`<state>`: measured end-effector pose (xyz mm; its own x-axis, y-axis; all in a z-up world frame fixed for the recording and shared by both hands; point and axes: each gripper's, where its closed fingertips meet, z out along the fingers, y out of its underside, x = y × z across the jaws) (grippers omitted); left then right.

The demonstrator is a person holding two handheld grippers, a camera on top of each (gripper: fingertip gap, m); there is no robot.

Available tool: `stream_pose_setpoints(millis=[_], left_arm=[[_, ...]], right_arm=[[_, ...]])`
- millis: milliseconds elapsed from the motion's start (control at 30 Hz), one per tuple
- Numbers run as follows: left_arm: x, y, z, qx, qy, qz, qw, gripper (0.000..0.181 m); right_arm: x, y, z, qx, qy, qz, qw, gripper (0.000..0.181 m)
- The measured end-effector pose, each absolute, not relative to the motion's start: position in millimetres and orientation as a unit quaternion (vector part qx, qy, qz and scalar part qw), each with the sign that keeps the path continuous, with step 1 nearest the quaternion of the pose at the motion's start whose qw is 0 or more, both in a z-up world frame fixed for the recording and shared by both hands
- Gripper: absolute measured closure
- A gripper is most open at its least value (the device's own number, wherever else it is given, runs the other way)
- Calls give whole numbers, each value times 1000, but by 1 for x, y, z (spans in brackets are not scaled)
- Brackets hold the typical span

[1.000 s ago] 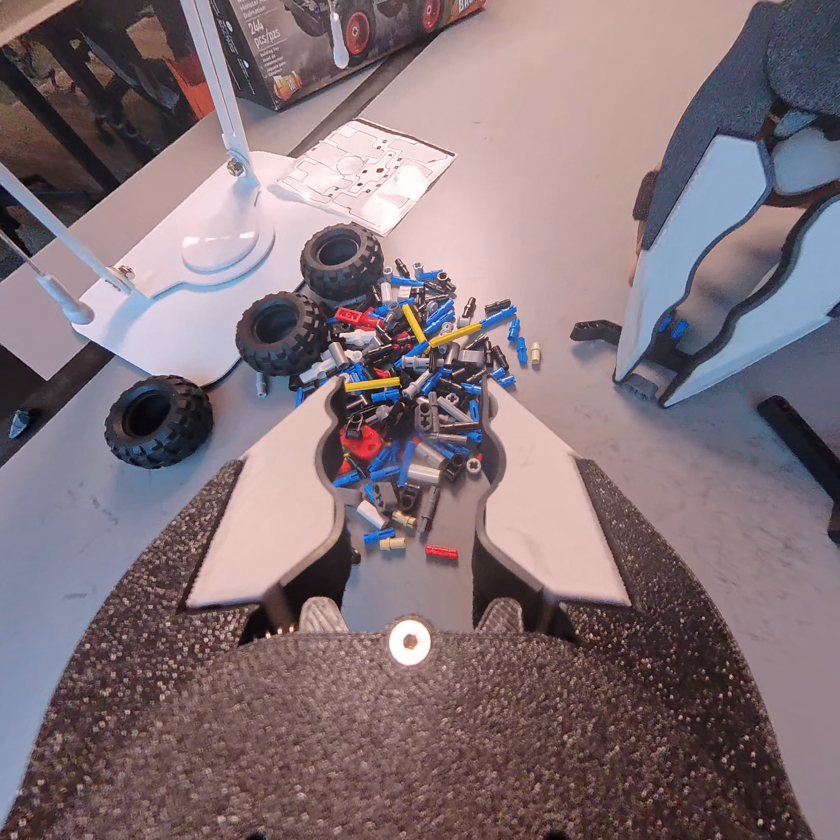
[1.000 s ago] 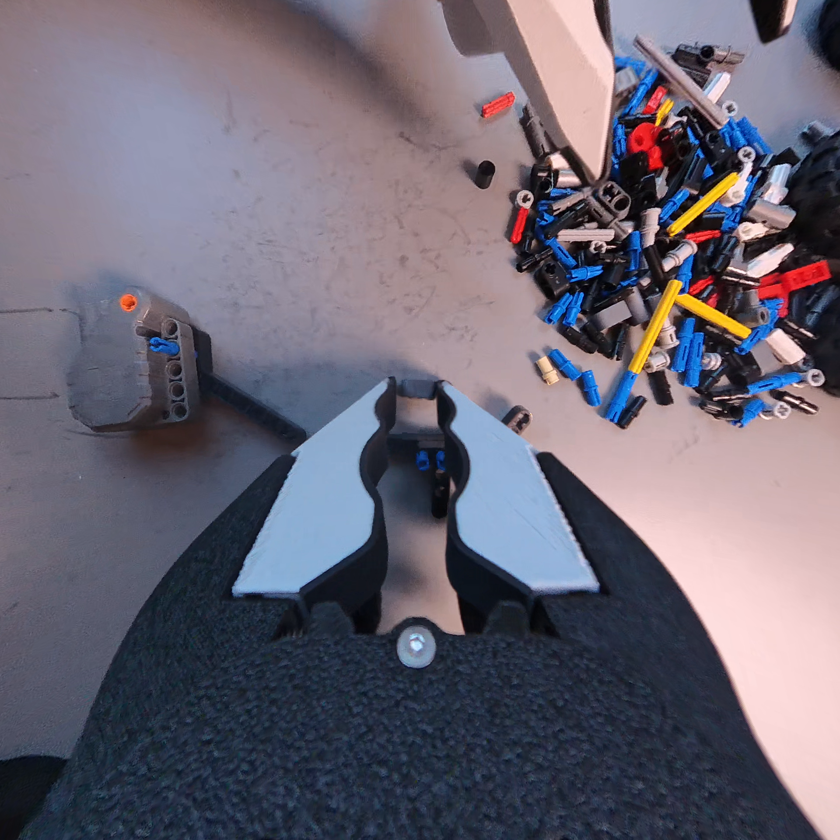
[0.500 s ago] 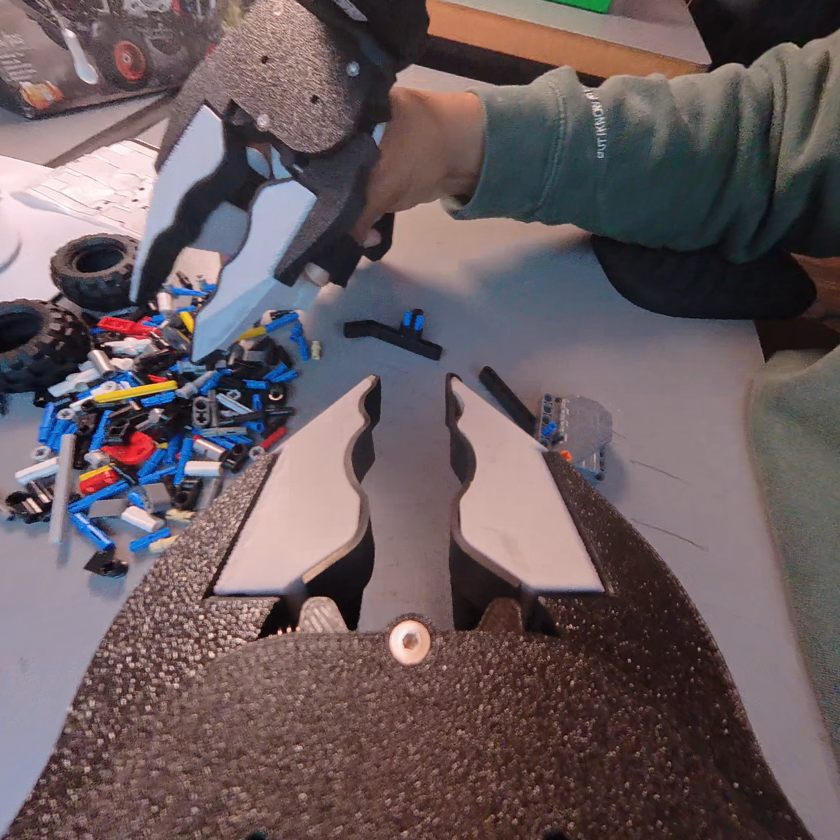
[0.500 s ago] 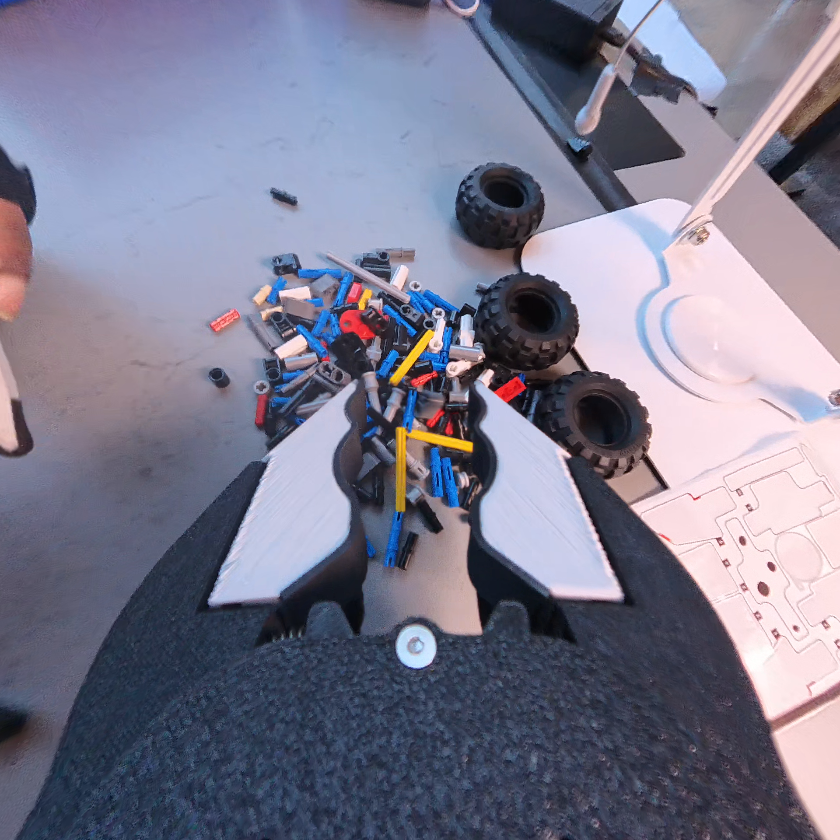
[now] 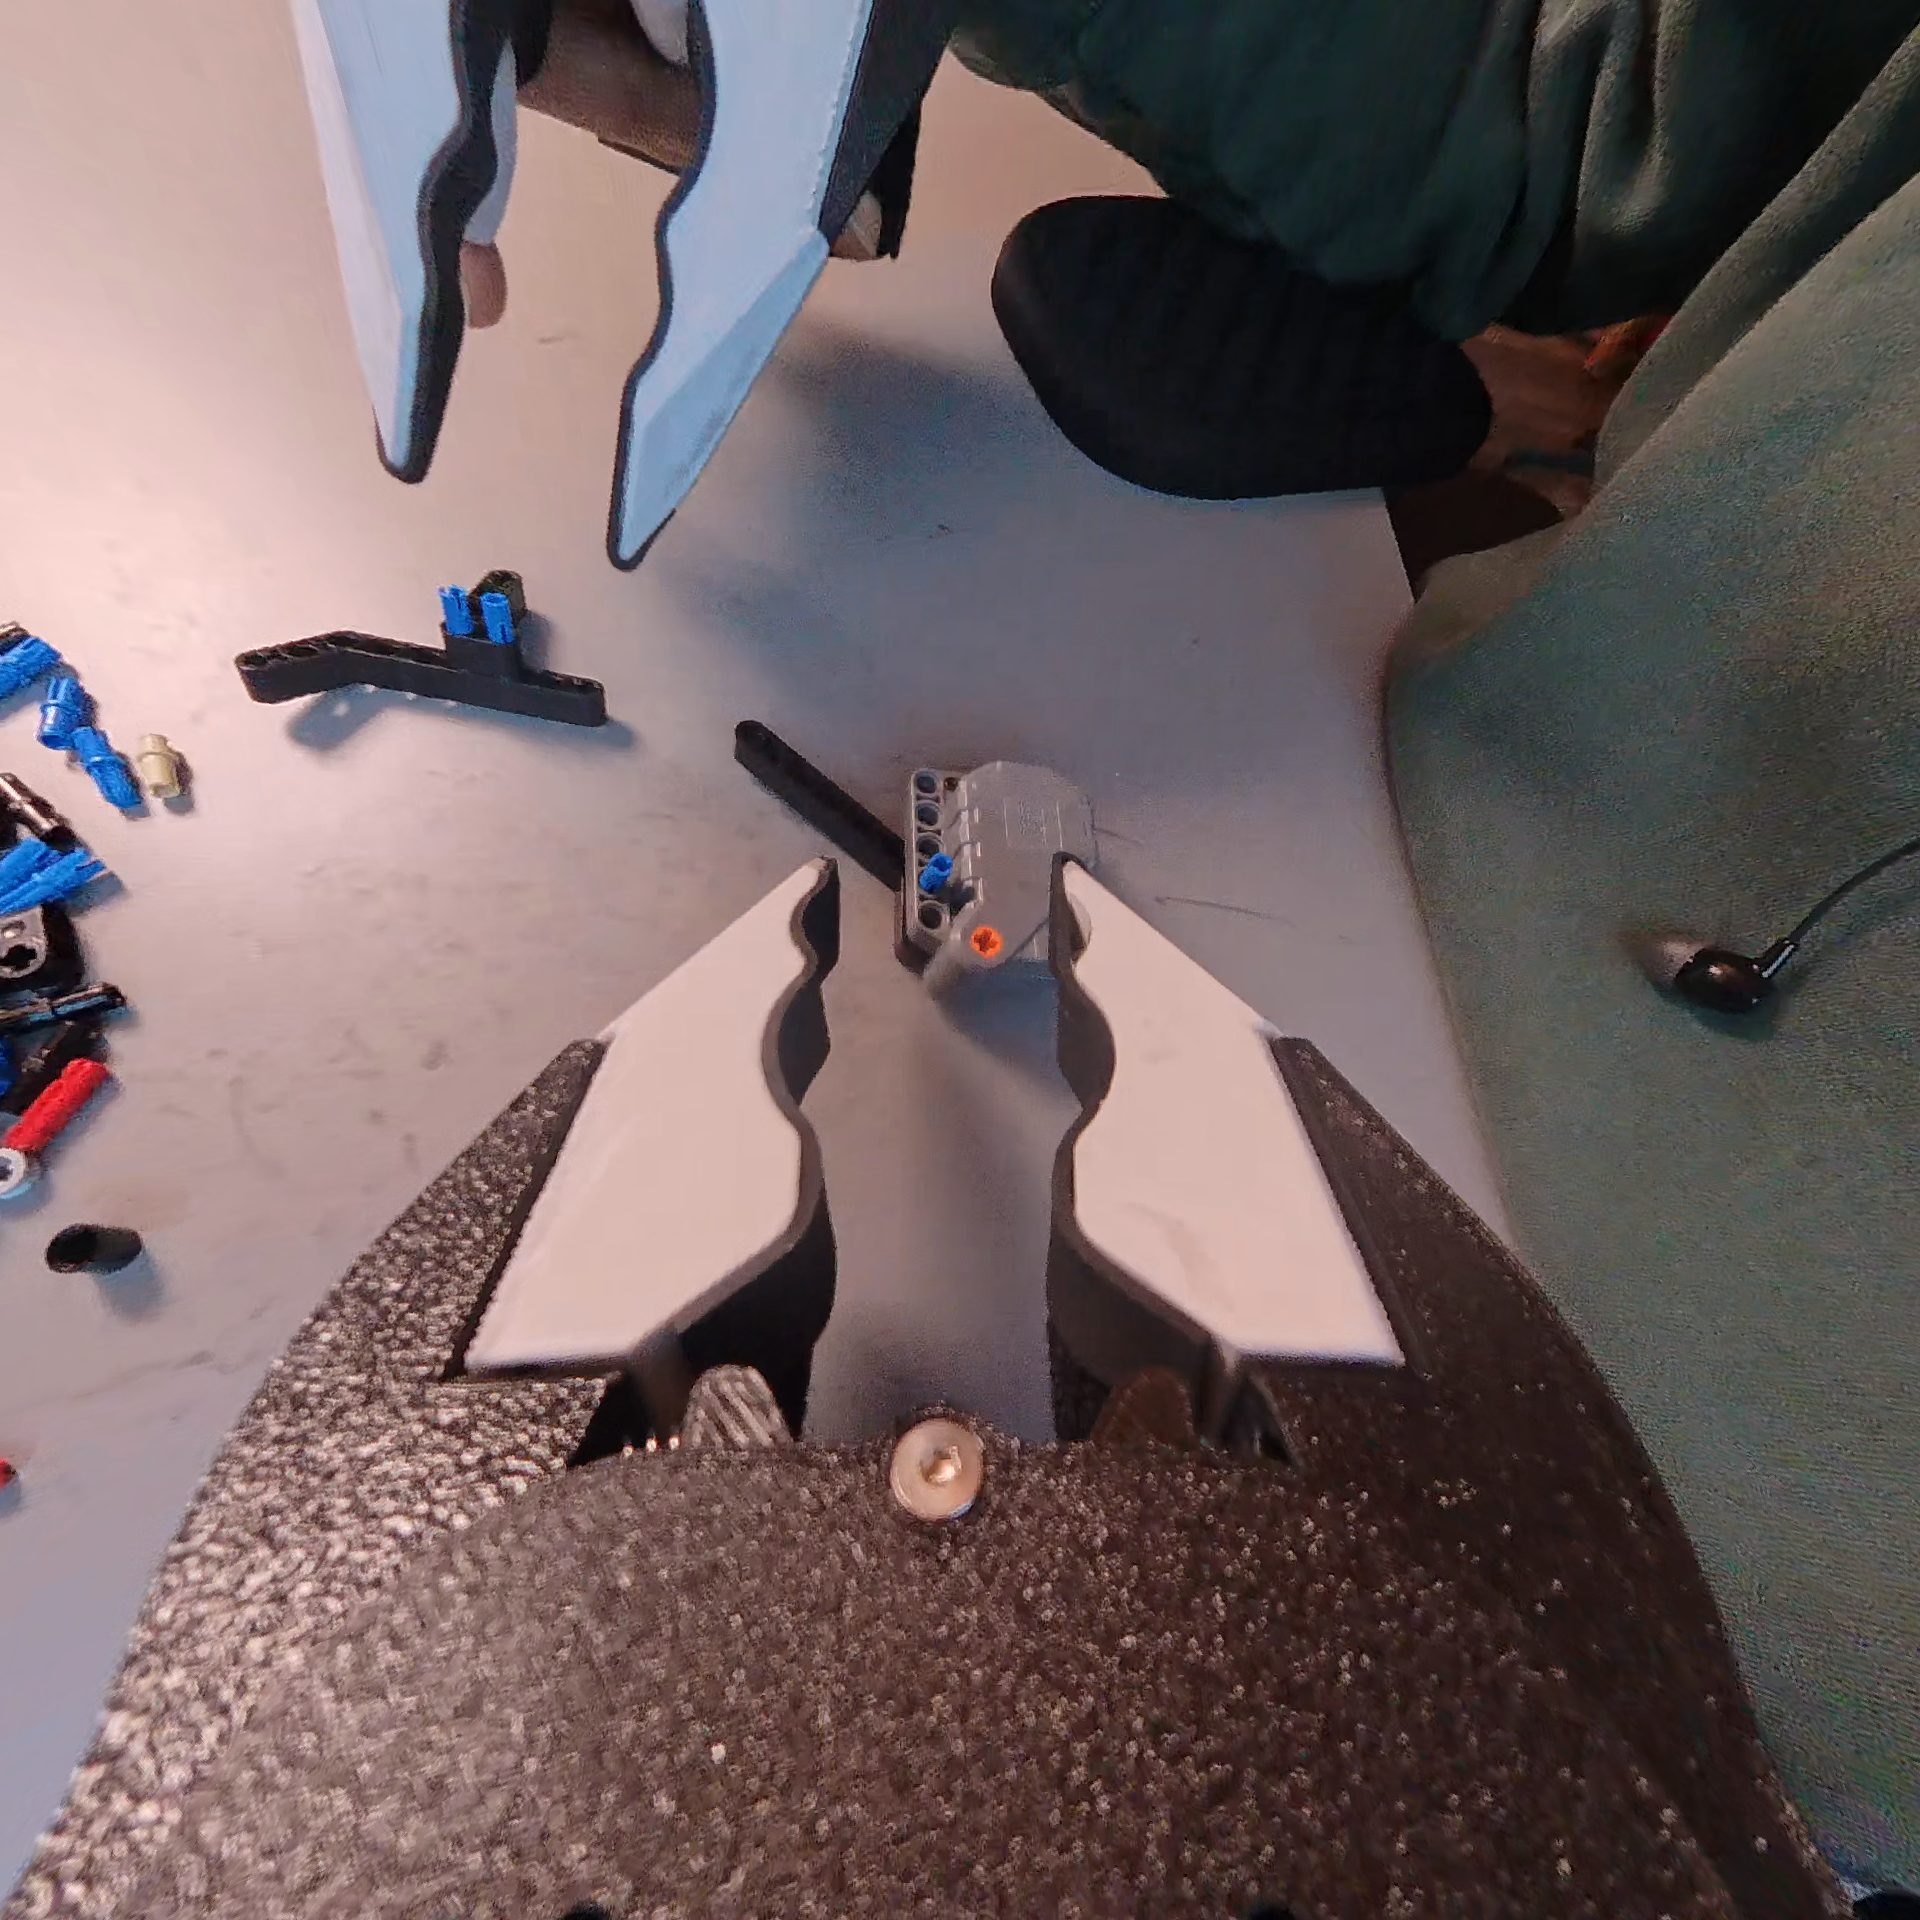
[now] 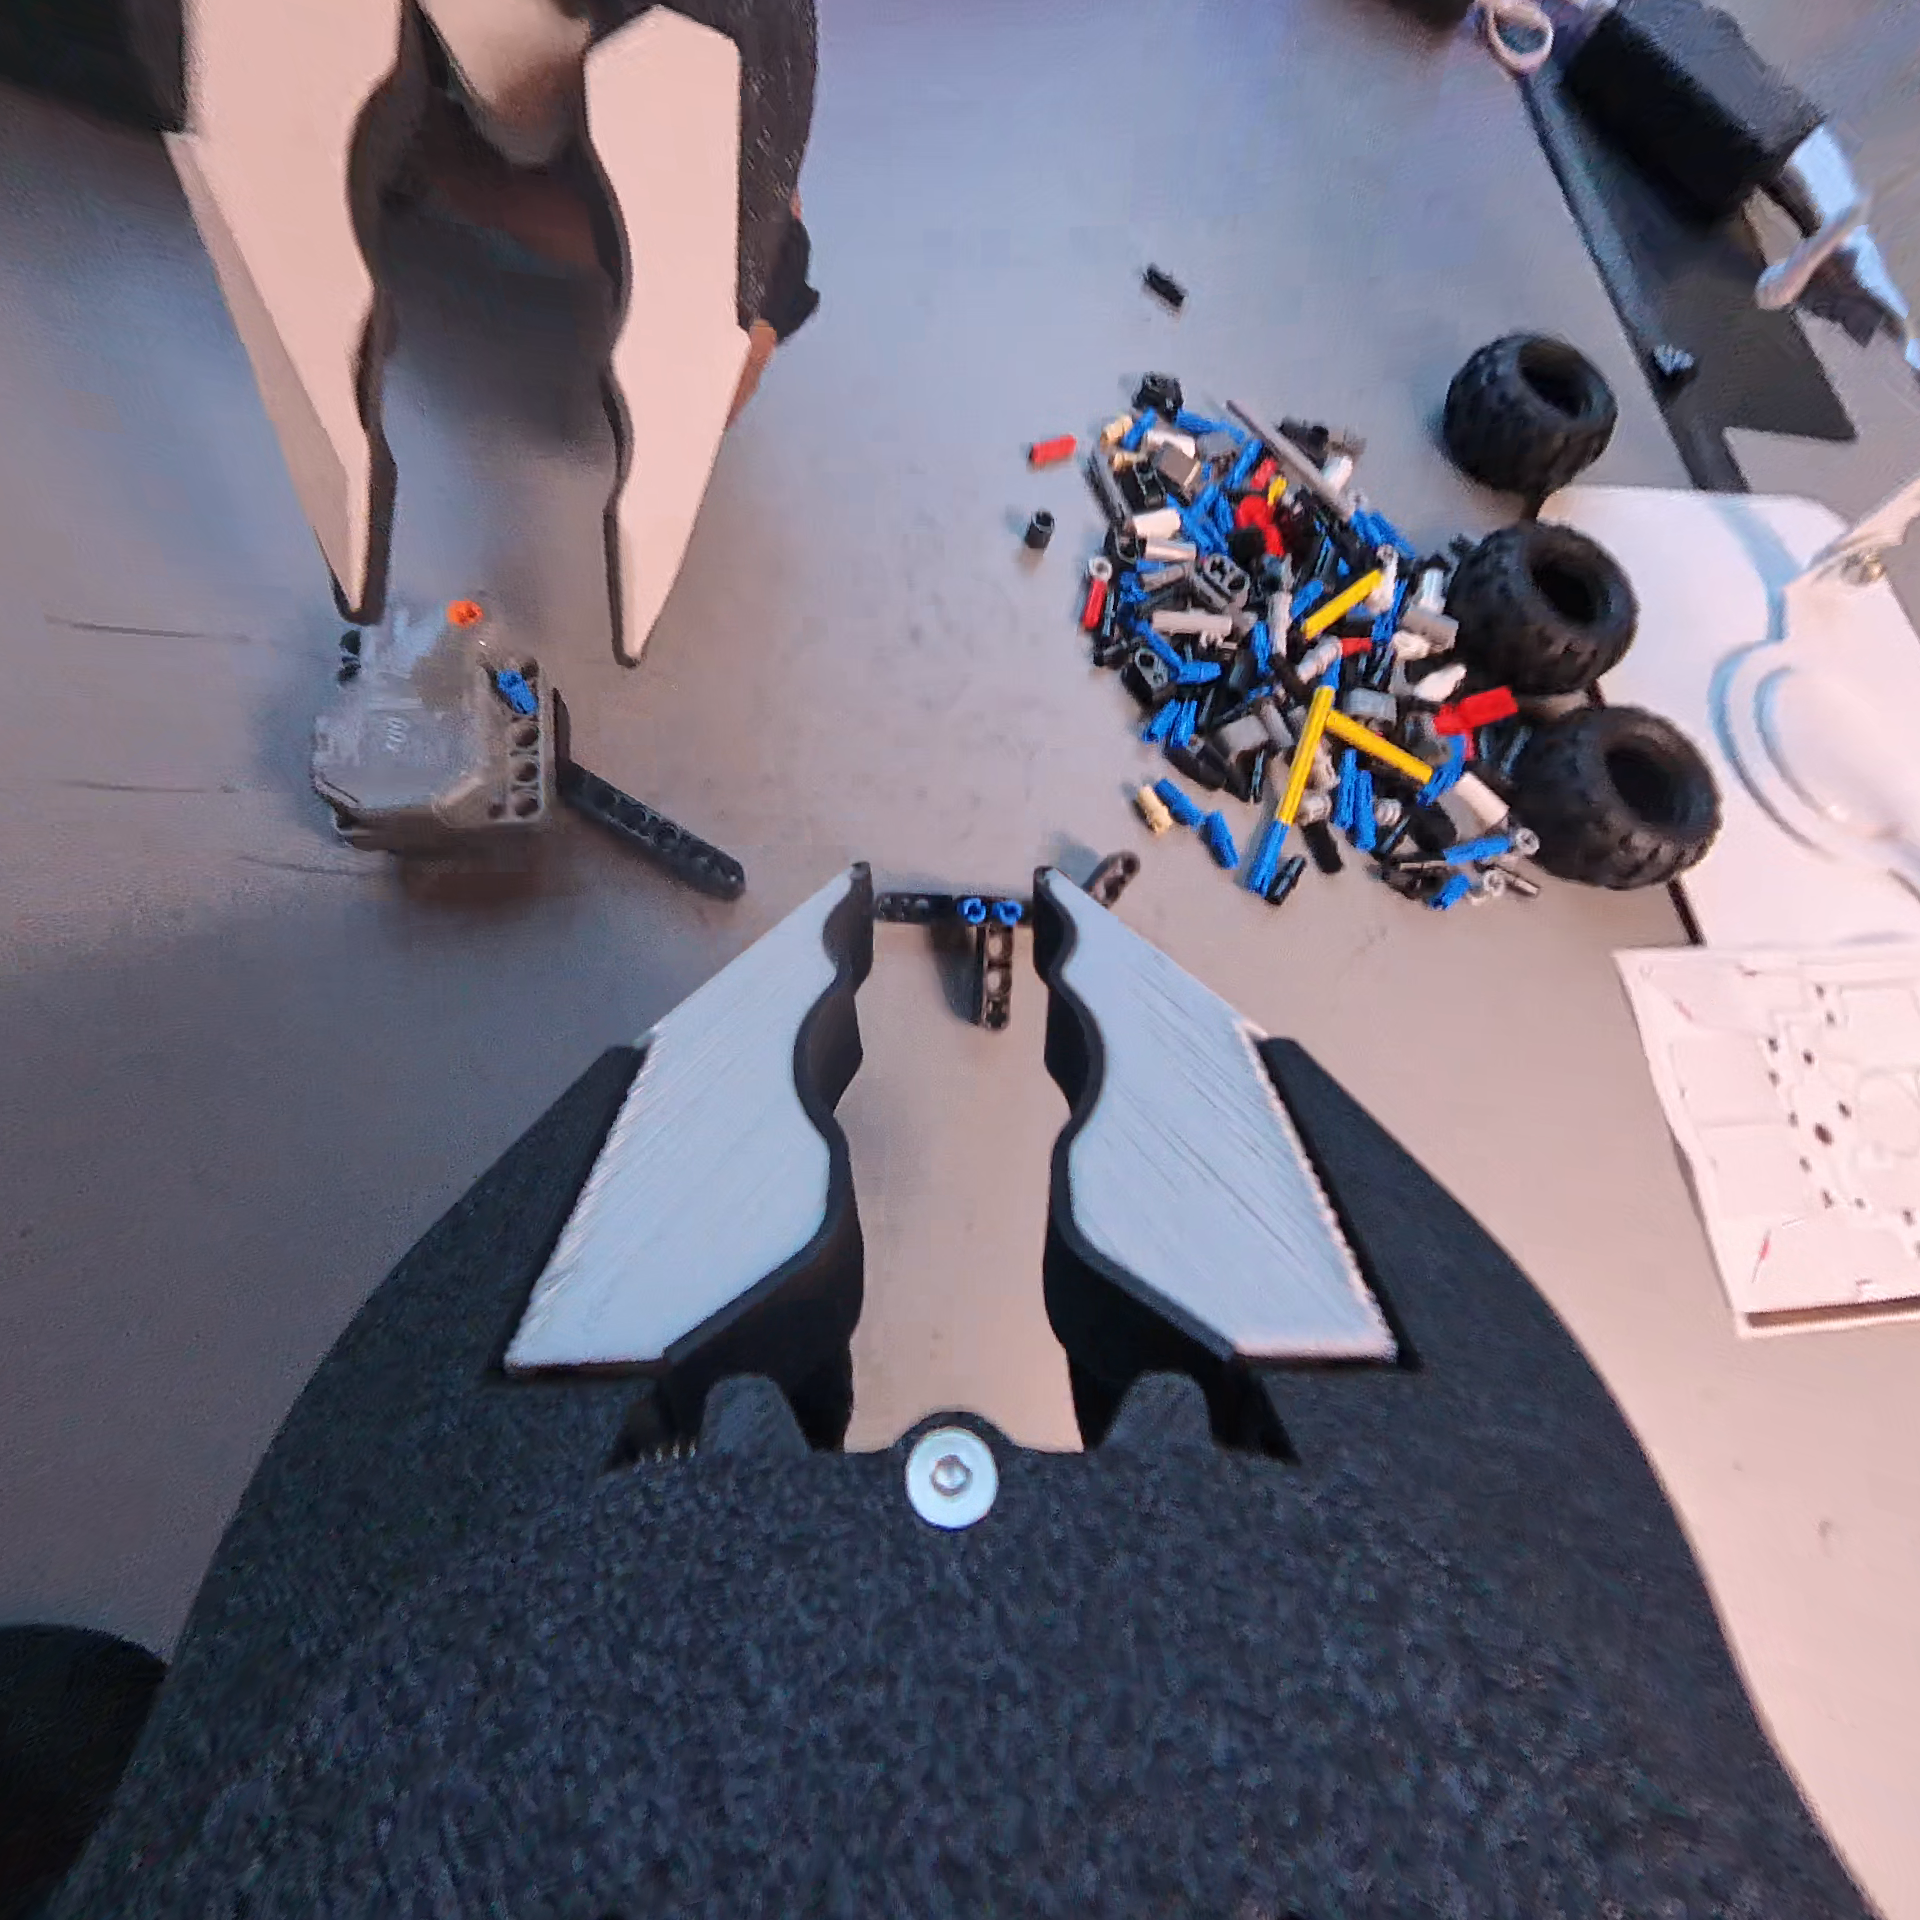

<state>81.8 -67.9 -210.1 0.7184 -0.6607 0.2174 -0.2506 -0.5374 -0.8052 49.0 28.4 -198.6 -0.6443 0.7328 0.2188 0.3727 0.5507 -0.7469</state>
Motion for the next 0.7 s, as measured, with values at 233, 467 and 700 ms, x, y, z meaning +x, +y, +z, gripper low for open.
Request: stream_pose_setpoints(millis=[233,467,700], left_arm=[[73,-56,-205,-840,235,-249,420,150],[50,-38,-190,-831,137,-269,467,148],[53,-52,-112,-657,38,-554,510,153]], right_arm=[[34,35,-225,-388,-829,323,239,160],[35,4,-188,-297,-813,402,299,167],[52,-51,-108,-149,-749,500,409,167]])
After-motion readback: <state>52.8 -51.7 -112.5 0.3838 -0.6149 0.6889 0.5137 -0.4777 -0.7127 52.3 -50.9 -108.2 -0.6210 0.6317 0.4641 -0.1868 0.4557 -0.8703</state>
